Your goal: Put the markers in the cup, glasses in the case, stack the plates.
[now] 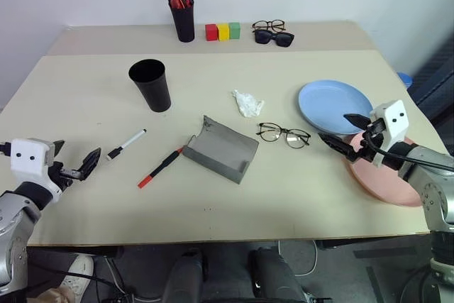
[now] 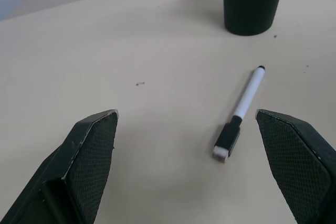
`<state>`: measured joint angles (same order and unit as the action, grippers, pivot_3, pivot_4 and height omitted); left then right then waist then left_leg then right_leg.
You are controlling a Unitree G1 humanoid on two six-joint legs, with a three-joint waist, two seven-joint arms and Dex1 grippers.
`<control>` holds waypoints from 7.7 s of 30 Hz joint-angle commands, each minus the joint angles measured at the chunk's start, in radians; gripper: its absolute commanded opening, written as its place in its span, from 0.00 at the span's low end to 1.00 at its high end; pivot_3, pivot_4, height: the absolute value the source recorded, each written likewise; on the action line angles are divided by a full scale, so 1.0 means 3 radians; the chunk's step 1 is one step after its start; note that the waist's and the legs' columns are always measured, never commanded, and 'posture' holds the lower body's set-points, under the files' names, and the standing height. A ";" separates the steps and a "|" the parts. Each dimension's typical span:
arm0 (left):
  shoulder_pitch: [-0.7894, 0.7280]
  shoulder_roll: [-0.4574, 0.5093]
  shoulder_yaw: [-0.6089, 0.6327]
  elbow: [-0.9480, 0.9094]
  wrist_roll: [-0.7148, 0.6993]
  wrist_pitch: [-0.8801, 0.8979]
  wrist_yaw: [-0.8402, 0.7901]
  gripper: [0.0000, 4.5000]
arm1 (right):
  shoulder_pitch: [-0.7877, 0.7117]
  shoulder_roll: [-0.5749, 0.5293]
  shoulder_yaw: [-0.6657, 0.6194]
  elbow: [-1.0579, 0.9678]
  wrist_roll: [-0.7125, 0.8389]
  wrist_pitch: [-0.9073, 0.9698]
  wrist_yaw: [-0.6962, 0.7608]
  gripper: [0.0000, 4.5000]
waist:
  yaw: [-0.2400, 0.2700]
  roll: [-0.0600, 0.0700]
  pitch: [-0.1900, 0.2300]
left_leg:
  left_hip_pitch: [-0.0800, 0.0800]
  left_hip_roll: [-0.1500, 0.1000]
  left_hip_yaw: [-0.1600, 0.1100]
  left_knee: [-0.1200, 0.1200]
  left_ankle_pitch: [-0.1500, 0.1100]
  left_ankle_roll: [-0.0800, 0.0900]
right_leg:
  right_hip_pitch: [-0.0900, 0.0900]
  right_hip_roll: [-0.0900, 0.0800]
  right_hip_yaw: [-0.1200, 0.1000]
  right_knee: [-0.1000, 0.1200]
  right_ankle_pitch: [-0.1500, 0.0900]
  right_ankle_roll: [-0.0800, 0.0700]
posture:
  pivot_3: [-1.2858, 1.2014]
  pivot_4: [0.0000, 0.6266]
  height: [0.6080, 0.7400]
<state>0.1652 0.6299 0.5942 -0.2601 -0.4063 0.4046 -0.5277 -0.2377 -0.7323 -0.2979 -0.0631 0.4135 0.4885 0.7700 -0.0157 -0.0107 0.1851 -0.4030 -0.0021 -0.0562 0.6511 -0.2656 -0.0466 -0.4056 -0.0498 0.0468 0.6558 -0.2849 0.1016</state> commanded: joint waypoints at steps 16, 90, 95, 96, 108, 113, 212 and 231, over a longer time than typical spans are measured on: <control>0.0188 0.0052 0.0066 -0.0614 -0.0076 0.0387 0.0227 0.95 | -0.0509 0.0219 0.0427 0.0369 -0.0095 -0.0399 0.0195 1.00 | 0.0004 0.0000 0.0000 | 0.0003 0.0002 0.0000 0.0001 0.0000 0.0000 | 0.0003 -0.0001 0.0001 0.0001 0.0000 0.0000 | 0.52 0.24 1.00; -0.3932 -0.0965 -0.1287 0.3692 0.0993 -0.2329 0.1262 0.00 | -0.1223 0.1956 0.1685 -0.0400 -0.0764 -0.0035 -0.1154 1.00 | -0.0096 -0.0030 -0.0009 | -0.0025 -0.0011 0.0002 0.0001 0.0014 -0.0021 | -0.0051 0.0000 -0.0001 0.0036 0.0004 0.0001 | 0.52 0.24 1.00; -0.3868 -0.0983 -0.1274 0.3675 0.0986 -0.2336 0.1311 0.00 | -0.1219 0.1960 0.1678 -0.0444 -0.0767 -0.0006 -0.1163 1.00 | -0.0092 -0.0030 -0.0009 | -0.0025 -0.0011 0.0001 0.0002 0.0014 -0.0021 | -0.0050 0.0000 -0.0001 0.0038 0.0004 0.0001 | 0.52 0.24 1.00; -0.3858 -0.0983 -0.1272 0.3665 0.0988 -0.2331 0.1328 0.08 | -0.1223 0.1962 0.1682 -0.0445 -0.0767 -0.0004 -0.1160 1.00 | -0.0092 -0.0030 -0.0009 | -0.0025 -0.0011 0.0001 0.0003 0.0014 -0.0021 | -0.0050 0.0000 -0.0001 0.0038 0.0004 0.0001 | 0.52 0.24 1.00; -0.3617 -0.0960 -0.1156 0.2922 0.0734 -0.2156 0.1290 0.79 | -0.1313 0.1992 0.1714 -0.0357 -0.0778 -0.0053 -0.1080 1.00 | -0.0093 -0.0030 -0.0009 | -0.0025 -0.0011 0.0000 0.0003 0.0014 -0.0021 | -0.0050 0.0000 -0.0001 0.0038 0.0004 0.0001 | 0.52 0.24 1.00; -0.2768 -0.0470 -0.1253 0.1089 -0.0077 -0.0843 0.0397 0.79 | -0.1303 0.1860 0.1618 -0.0430 -0.0775 -0.0023 -0.1039 1.00 | -0.0160 -0.0029 -0.0010 | -0.0025 -0.0006 0.0003 -0.0001 0.0014 -0.0021 | -0.0053 0.0003 0.0007 0.0039 0.0004 0.0001 | 0.52 0.24 1.00; -0.2188 0.0780 -0.2527 0.0577 0.0069 0.0017 -0.1982 0.97 | -0.0984 0.1185 0.1479 -0.1064 -0.0440 0.0219 -0.0353 1.00 | -0.0075 -0.0023 -0.0006 | -0.0022 -0.0004 0.0000 0.0001 0.0015 -0.0023 | -0.0045 0.0010 -0.0001 0.0042 0.0003 -0.0003 | 0.52 0.24 1.00; -0.2789 0.0321 -0.3136 0.1530 0.0908 -0.0492 -0.2649 0.02 | -0.0253 0.0420 0.1322 -0.1630 -0.0252 0.0442 -0.0161 1.00 | -0.0003 -0.0023 -0.0006 | -0.0018 -0.0003 0.0003 0.0019 0.0010 -0.0014 | -0.0025 0.0012 -0.0004 0.0031 0.0002 -0.0002 | 0.52 0.24 1.00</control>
<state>-0.6628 0.7266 -0.3726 0.2123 -0.1308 0.2581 -1.3190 -0.3160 -0.6041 0.1158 -0.5059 0.3280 0.6284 0.7287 -0.0167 -0.0177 0.1833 -0.4083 -0.0028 -0.0558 0.6576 -0.2627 -0.0505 -0.4124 -0.0461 0.0453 0.6650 -0.2842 0.1012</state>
